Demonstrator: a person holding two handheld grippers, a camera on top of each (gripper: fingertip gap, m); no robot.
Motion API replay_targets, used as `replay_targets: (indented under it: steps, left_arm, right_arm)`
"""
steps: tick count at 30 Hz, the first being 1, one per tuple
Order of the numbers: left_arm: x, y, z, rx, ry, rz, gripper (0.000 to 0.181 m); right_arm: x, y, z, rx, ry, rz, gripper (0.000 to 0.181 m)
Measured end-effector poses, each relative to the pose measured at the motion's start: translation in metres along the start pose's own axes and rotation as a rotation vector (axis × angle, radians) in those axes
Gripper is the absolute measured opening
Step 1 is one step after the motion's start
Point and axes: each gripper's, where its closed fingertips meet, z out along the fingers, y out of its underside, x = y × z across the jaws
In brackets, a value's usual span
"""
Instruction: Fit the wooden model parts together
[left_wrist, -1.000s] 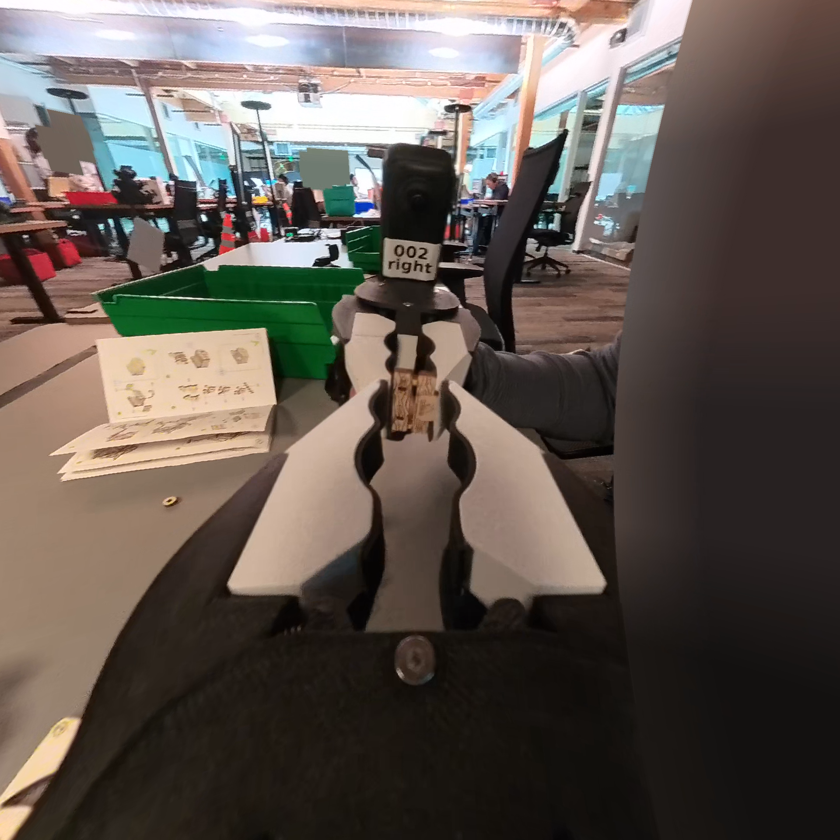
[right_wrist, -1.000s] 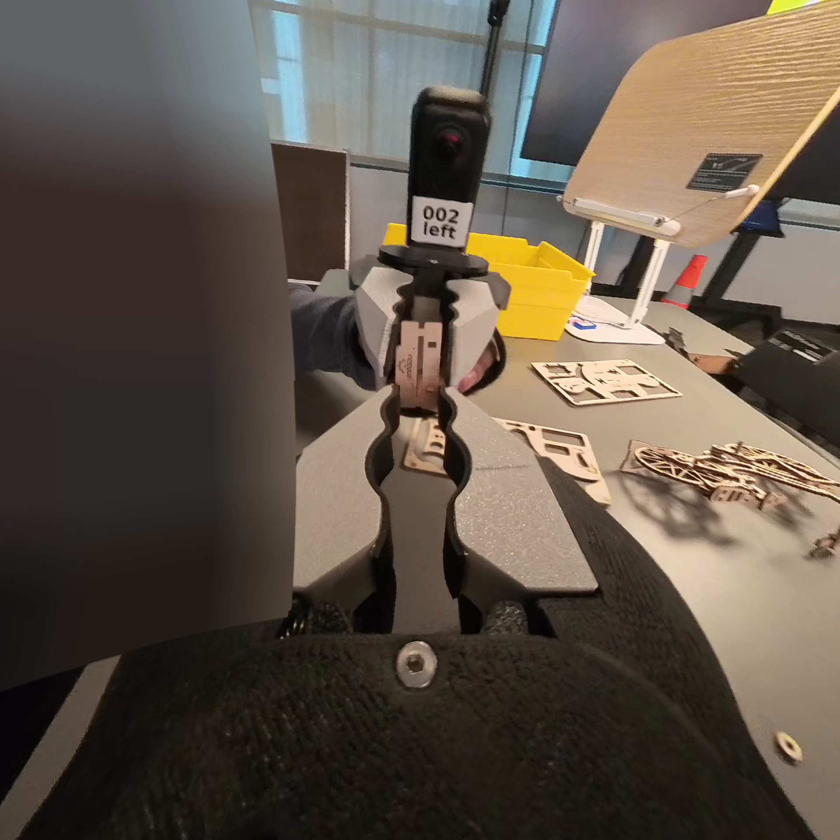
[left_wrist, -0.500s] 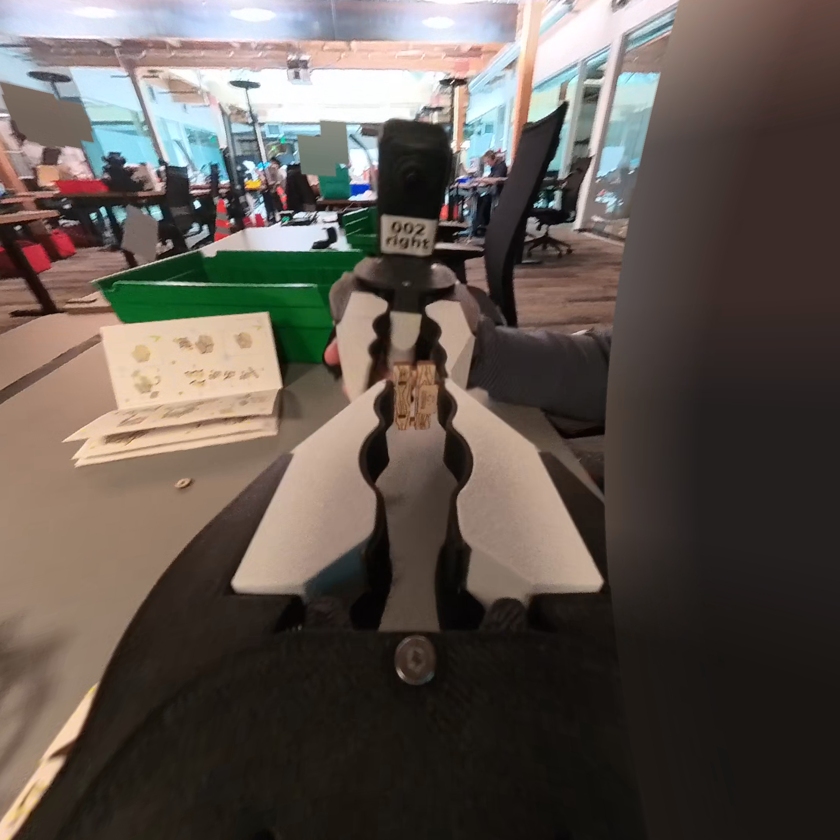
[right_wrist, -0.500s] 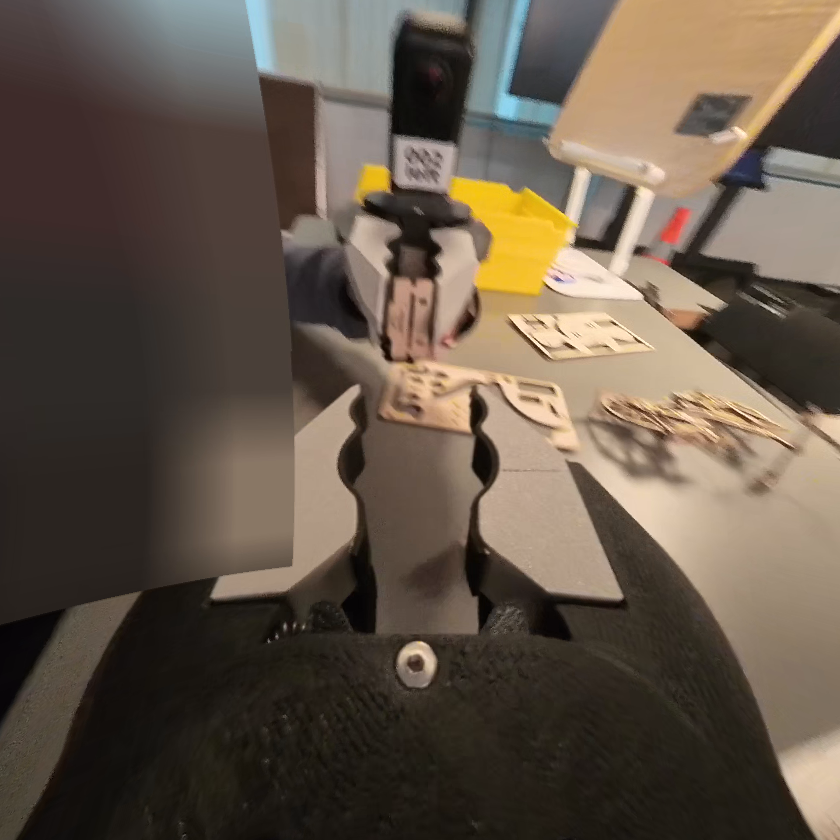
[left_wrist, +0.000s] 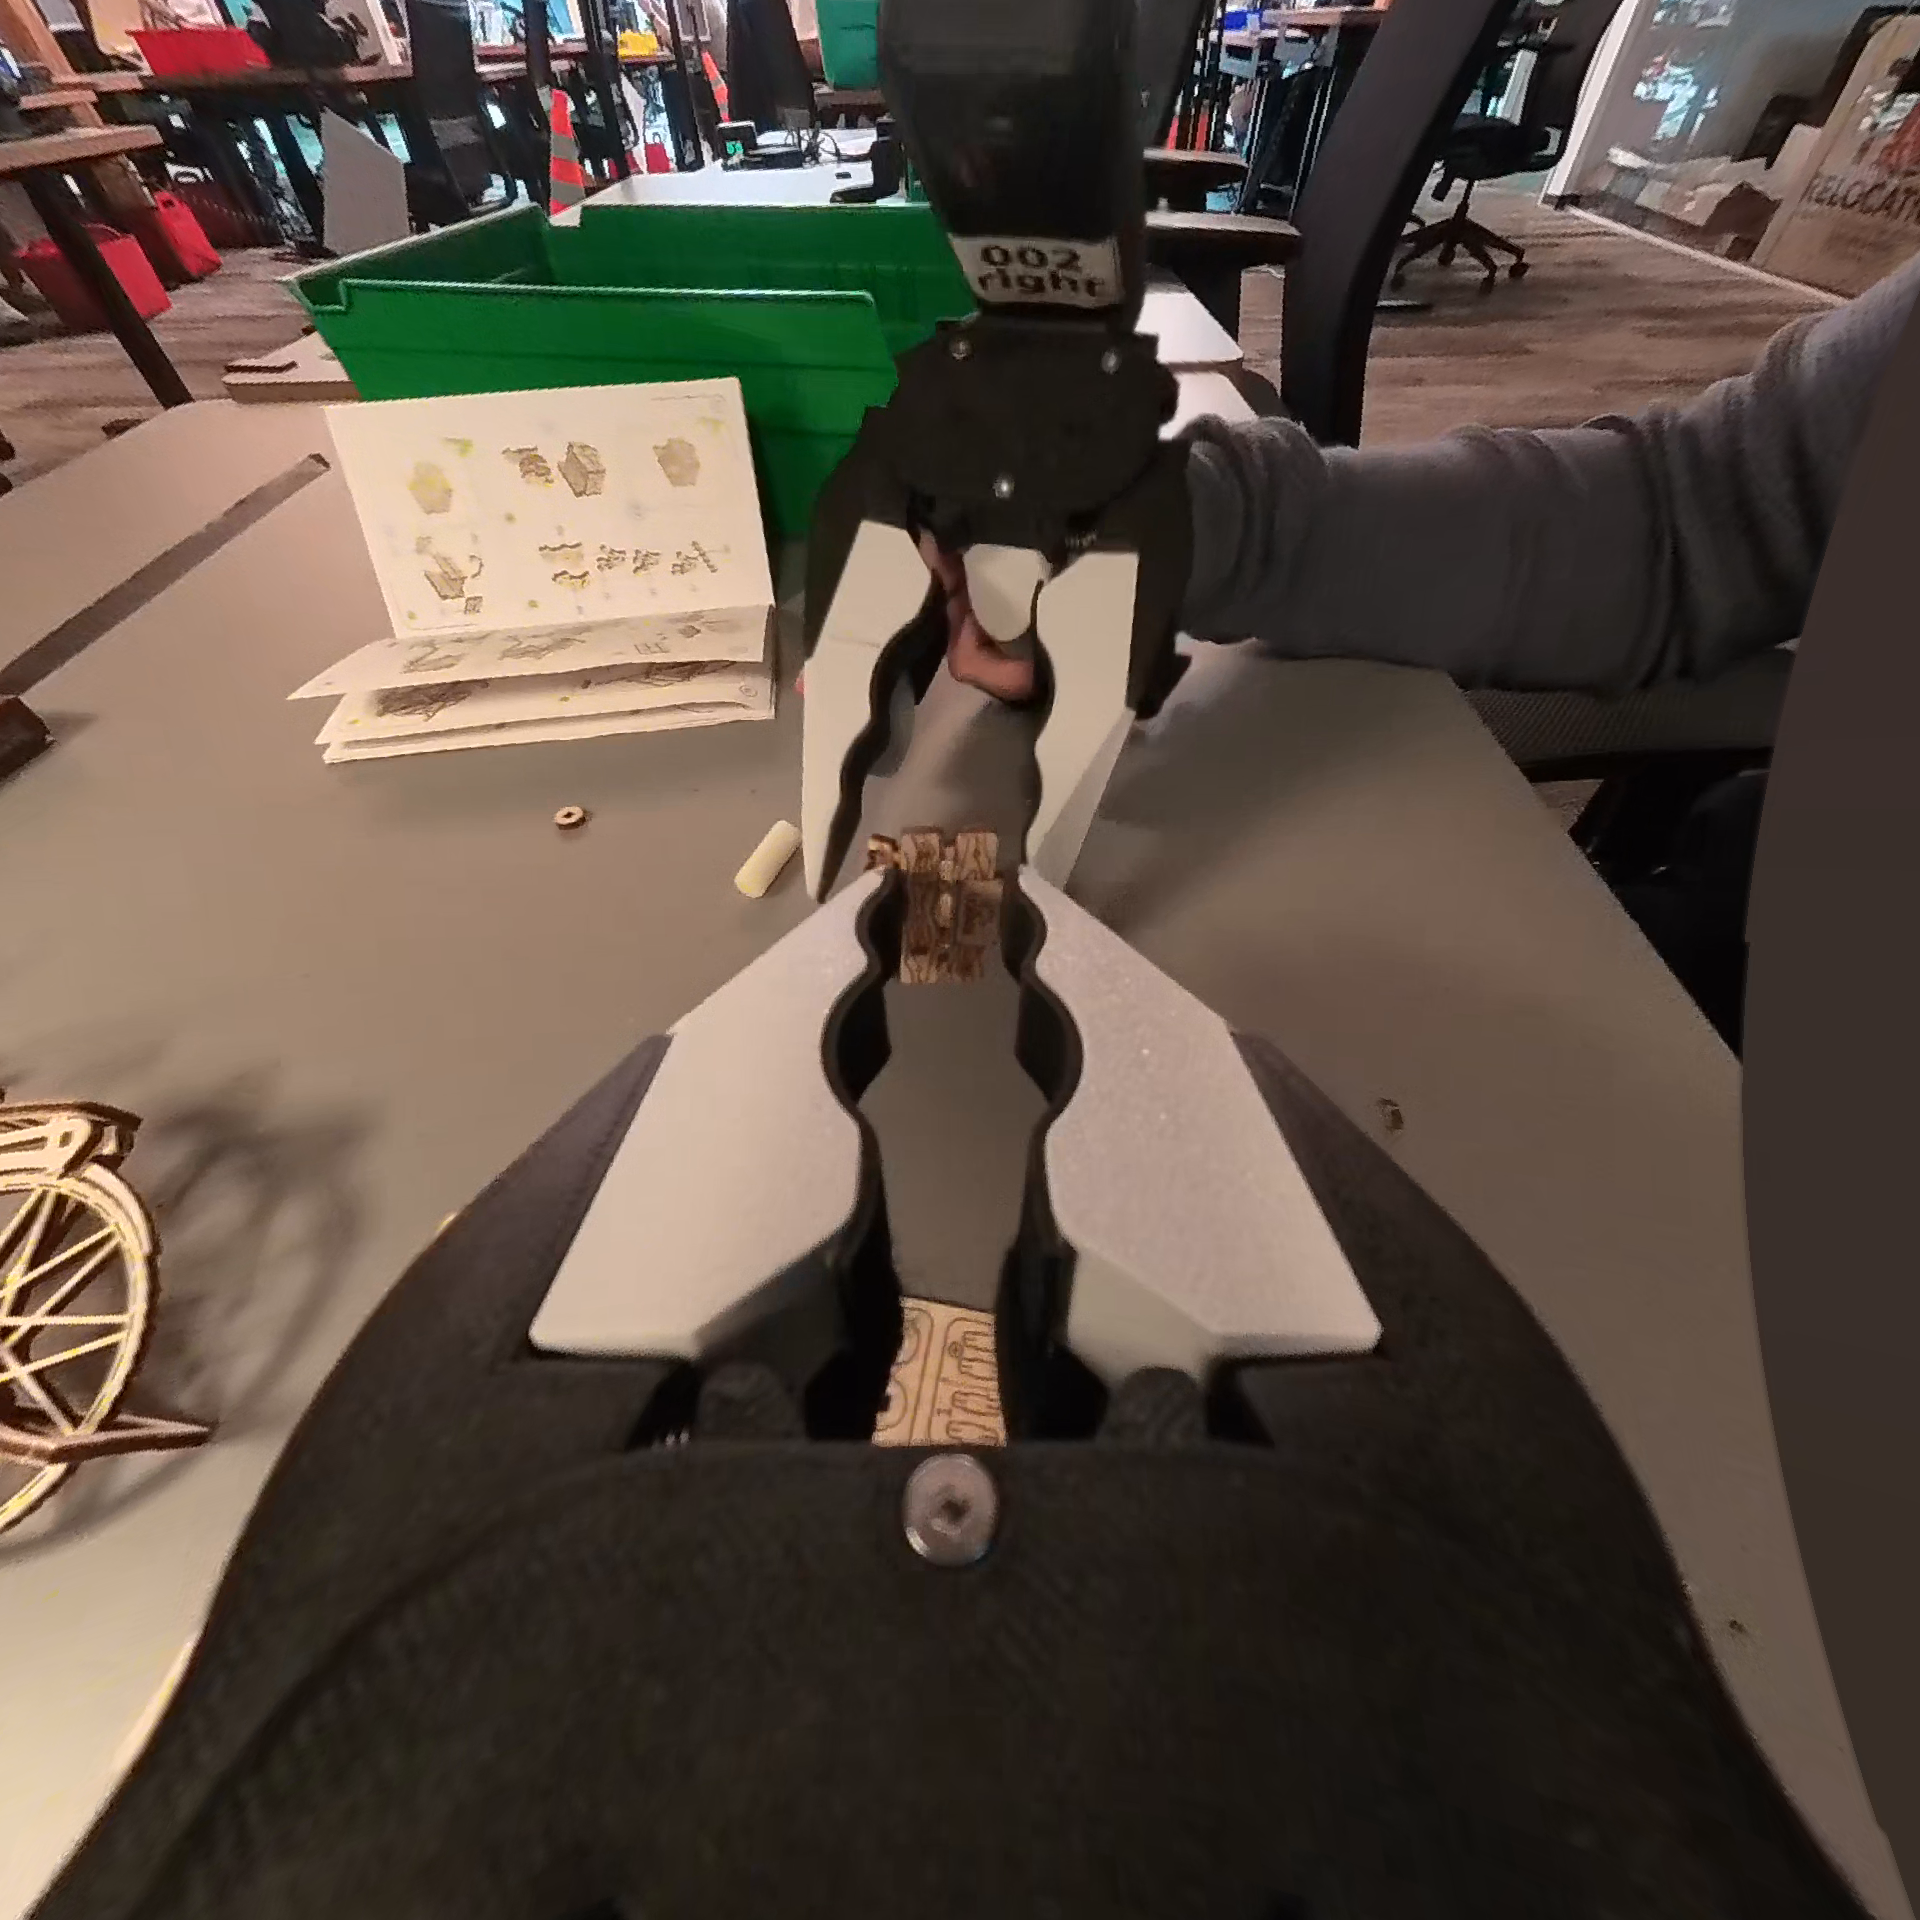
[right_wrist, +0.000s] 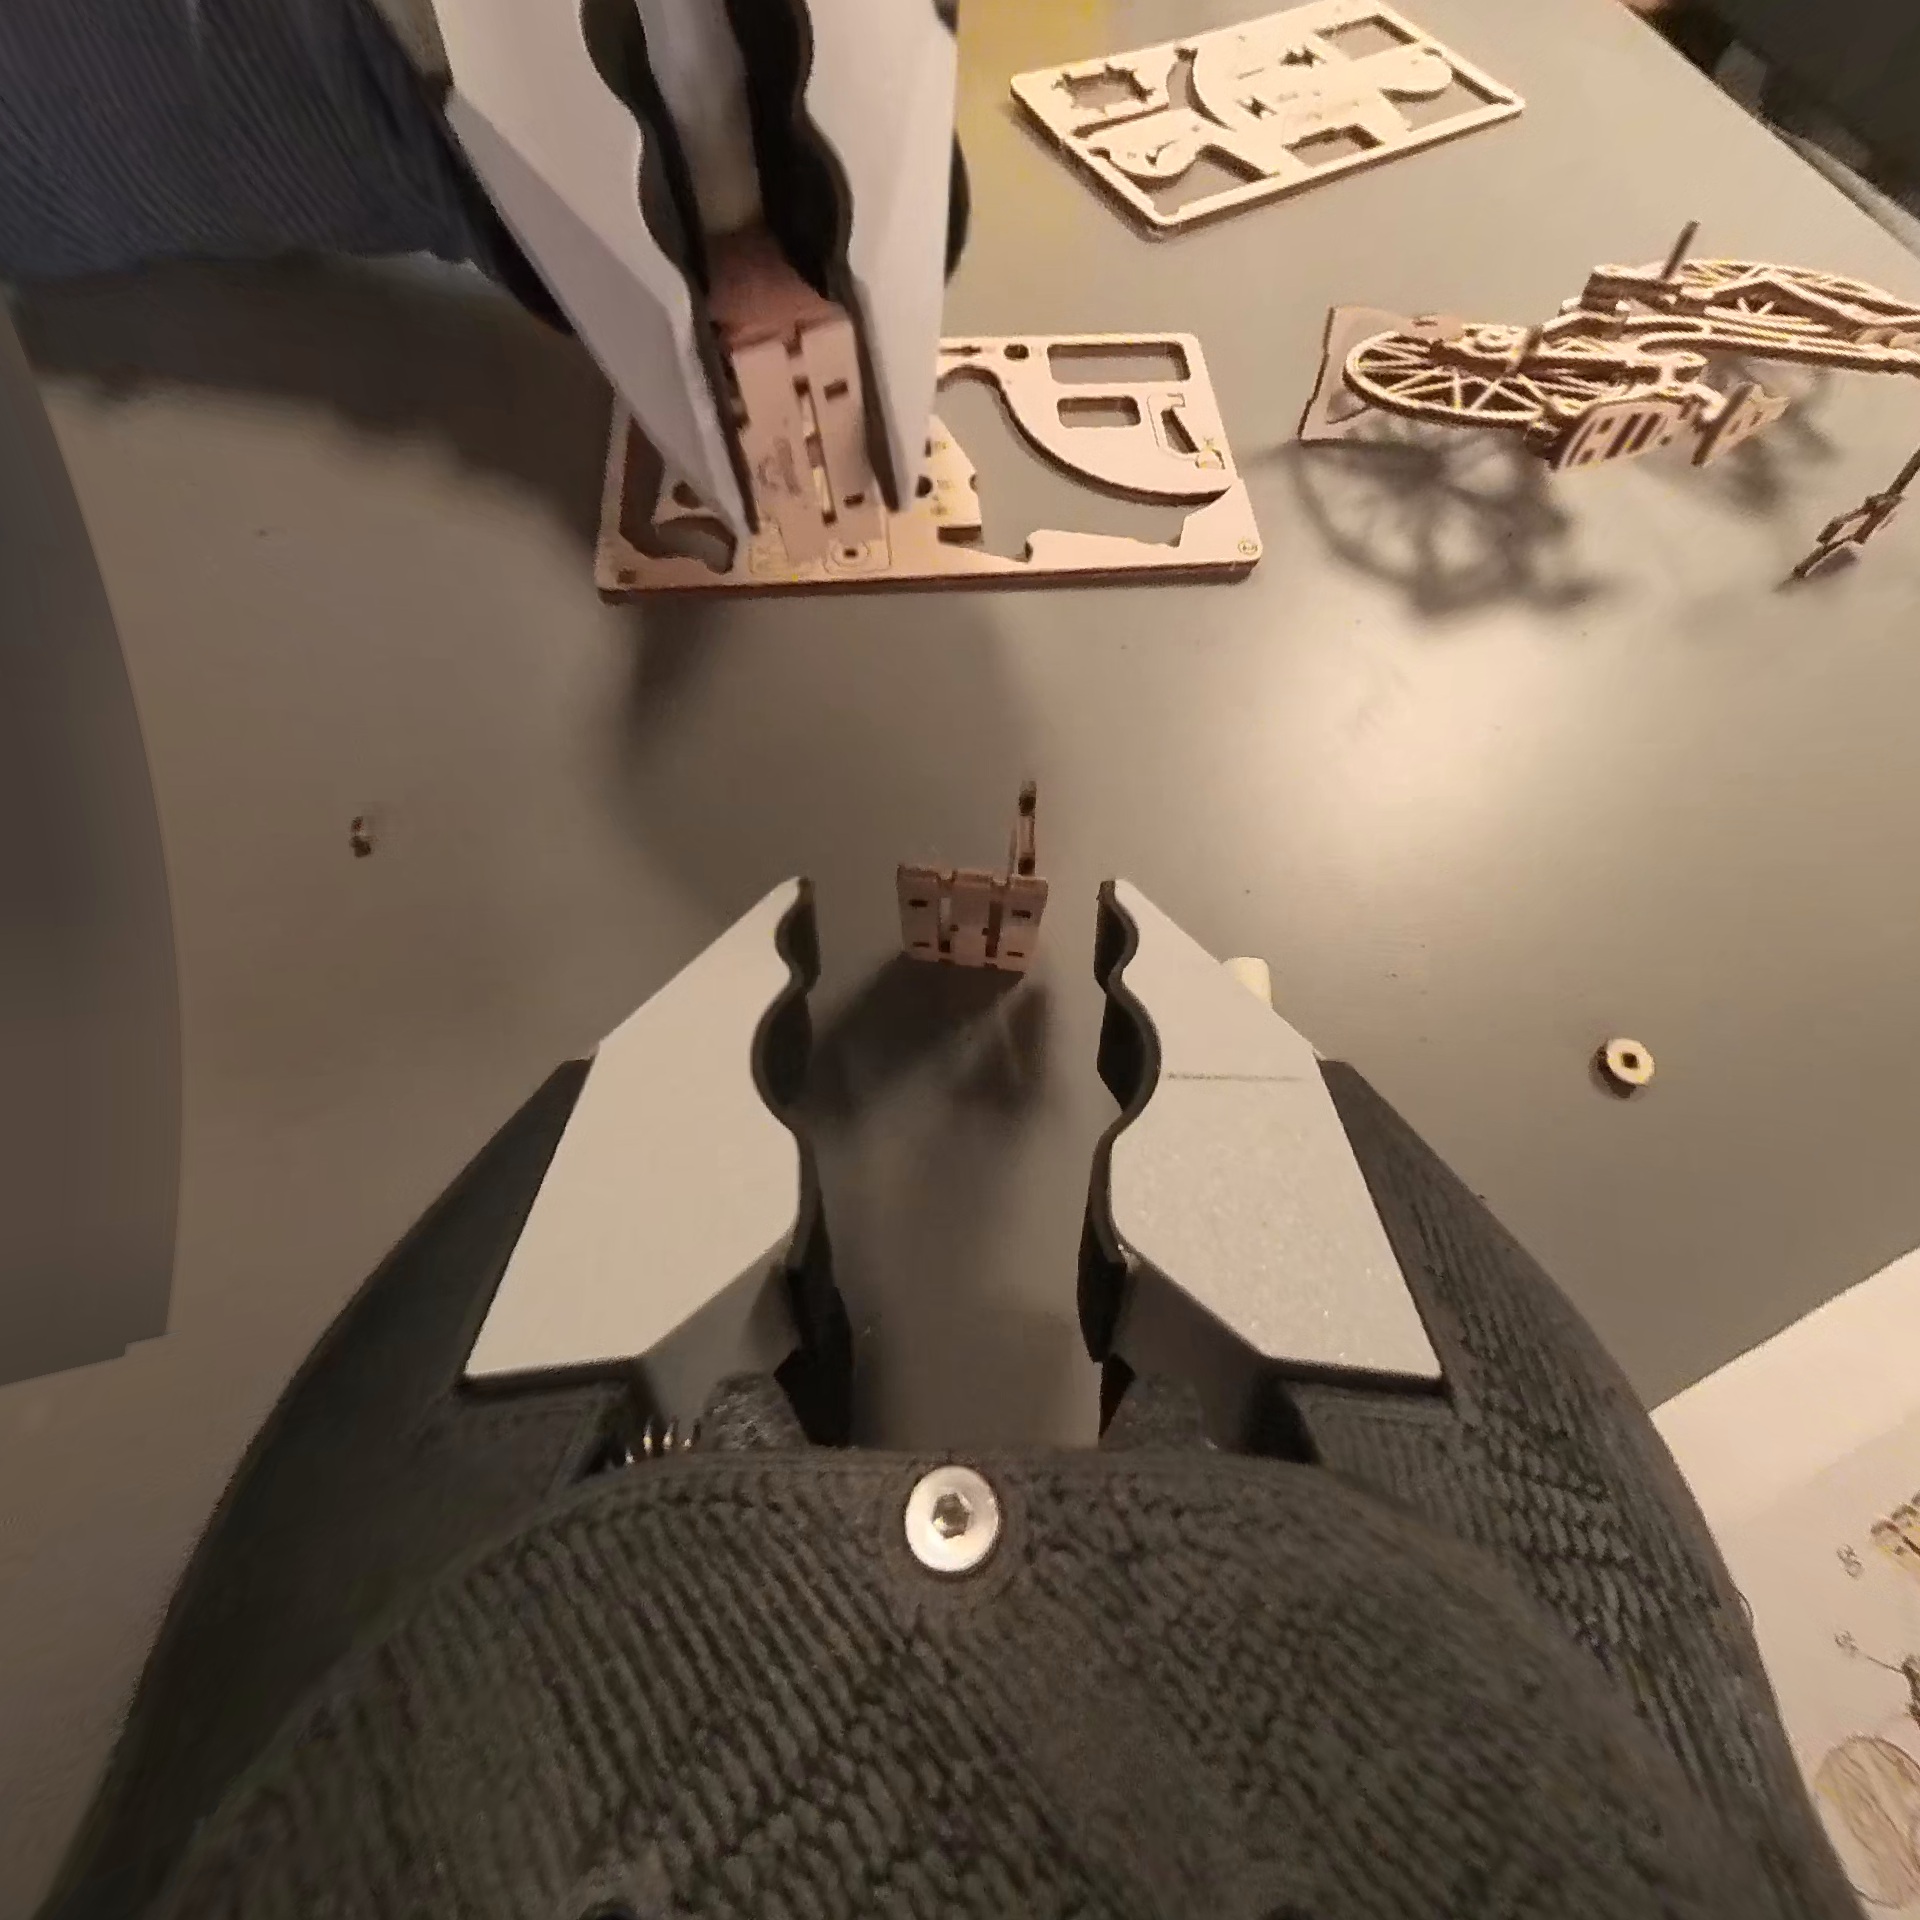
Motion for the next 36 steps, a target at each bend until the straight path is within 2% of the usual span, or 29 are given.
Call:
replay_targets:
  steps: [6, 9, 17, 30, 36]
  left_arm:
    - [-0.003, -0.003, -0.006, 0.031, -0.007, -0.007, 0.017]
    - [-0.003, -0.003, -0.007, 0.038, -0.010, -0.009, 0.017]
    - [0.000, 0.002, -0.004, 0.003, -0.006, 0.019, 0.018]
    - [0.011, 0.038, 0.021, -0.281, 0.026, -0.032, 0.018]
    - [0.011, 0.042, 0.030, -0.324, 0.020, -0.046, 0.018]
  right_arm:
    - [0.004, 0.002, 0.006, -0.035, 0.031, 0.009, 0.041]
    - [0.002, 0.001, 0.005, -0.022, 0.020, 0.004, 0.026]
    - [-0.002, -0.001, 0.004, -0.008, -0.004, -0.009, 0.026]
    - [-0.024, 0.000, 0.004, -0.020, -0.135, -0.037, 0.026]
    - [-0.025, 0.001, 0.004, -0.021, -0.134, -0.046, 0.026]
